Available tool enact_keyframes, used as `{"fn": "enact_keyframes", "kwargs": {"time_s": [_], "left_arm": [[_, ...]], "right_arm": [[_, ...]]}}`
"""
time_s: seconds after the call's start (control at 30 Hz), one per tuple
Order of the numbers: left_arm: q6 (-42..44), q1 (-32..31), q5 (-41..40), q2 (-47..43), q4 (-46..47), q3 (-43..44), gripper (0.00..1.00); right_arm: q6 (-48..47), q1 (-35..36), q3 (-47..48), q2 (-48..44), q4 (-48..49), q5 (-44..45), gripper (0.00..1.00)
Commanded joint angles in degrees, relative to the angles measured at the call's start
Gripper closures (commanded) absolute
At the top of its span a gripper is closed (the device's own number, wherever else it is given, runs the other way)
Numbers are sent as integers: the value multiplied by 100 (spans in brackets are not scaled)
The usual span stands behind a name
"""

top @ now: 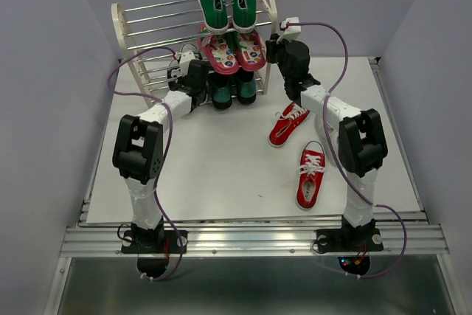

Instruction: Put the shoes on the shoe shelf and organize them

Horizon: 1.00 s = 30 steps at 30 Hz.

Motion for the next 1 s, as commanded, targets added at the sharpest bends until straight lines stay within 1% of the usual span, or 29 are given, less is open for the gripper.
{"fn": "enact_keyframes", "kwargs": {"time_s": [0.0,0.07,0.1,0.23,0.27,0.3,0.33,0.37,0.4,0.43,0.6,0.67,0.7,0.77,0.8,0.83,0.87,0.9,0.93,0.97], "left_arm": [[5,138,1,0,440,425,100],[-82,129,106,-43,299,373,100],[-118,129,168,-79,81,320,100],[-206,129,450,-298,-79,30,100],[-223,138,450,-290,-149,64,95],[-241,129,380,-264,-272,100,65],[-250,129,336,-246,-342,161,52],[-250,129,318,-185,-413,301,43],[-250,129,327,-158,-544,372,41],[-224,138,362,-141,-589,433,37],[-145,94,467,-404,-668,434,33],[-118,42,485,-579,-686,390,31],[-83,24,520,-650,-729,329,26],[-74,-38,529,-895,-747,224,25],[-74,-107,529,-992,-791,93,18],[-65,-152,555,-1202,-800,-83,15],[-65,-204,573,-1317,-818,-189,15],[-83,-318,573,-1431,-861,-303,7],[-135,-380,582,-1554,-862,-426,1],[-162,-450,625,-1799,-870,-671,1]], "right_arm": [[35,-11,-118,-258,226,-137,74],[27,-11,-179,-284,226,-129,74],[27,-11,-197,-285,235,-129,74],[-8,-11,-311,-346,270,-138,72],[-17,-11,-329,-363,279,-129,72],[-9,-11,-364,-381,288,-111,70],[-8,-11,-382,-381,288,-102,69],[-8,-11,-399,-390,288,-111,68],[0,-11,-417,-407,279,-120,67],[18,-11,-452,-425,279,-146,63],[35,-11,-628,-609,279,-129,57],[53,-11,-698,-767,244,-137,53],[62,-11,-742,-820,192,-129,48],[62,-11,-812,-995,156,-120,45],[62,-11,-882,-1066,78,-94,40],[105,-11,-927,-1136,25,-15,16],[132,-11,-970,-1198,-19,55,4],[176,-11,-1075,-1364,-141,134,0],[272,-11,-1146,-1444,-221,335,0],[325,-11,-1208,-1540,-300,442,0]]}}
